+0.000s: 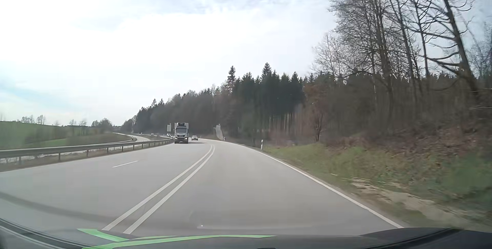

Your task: Follow the waypoints while adhering to traffic rules and regulations

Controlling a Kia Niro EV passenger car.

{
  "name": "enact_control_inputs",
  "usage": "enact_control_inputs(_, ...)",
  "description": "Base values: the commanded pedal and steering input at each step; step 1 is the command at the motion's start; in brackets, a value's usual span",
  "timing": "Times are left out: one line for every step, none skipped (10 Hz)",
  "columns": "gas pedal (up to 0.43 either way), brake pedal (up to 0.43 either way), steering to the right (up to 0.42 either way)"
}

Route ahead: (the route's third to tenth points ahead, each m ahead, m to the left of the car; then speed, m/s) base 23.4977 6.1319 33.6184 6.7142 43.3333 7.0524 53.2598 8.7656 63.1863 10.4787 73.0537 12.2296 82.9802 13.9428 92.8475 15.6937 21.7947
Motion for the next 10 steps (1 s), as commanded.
enact_control_inputs(0.157,0.000,-0.015)
enact_control_inputs(0.157,0.000,-0.015)
enact_control_inputs(0.157,0.000,-0.014)
enact_control_inputs(0.157,0.000,-0.014)
enact_control_inputs(0.157,0.000,-0.014)
enact_control_inputs(0.157,0.000,-0.013)
enact_control_inputs(0.157,0.000,-0.012)
enact_control_inputs(0.157,0.000,-0.011)
enact_control_inputs(0.157,0.000,-0.011)
enact_control_inputs(0.157,0.000,-0.011)
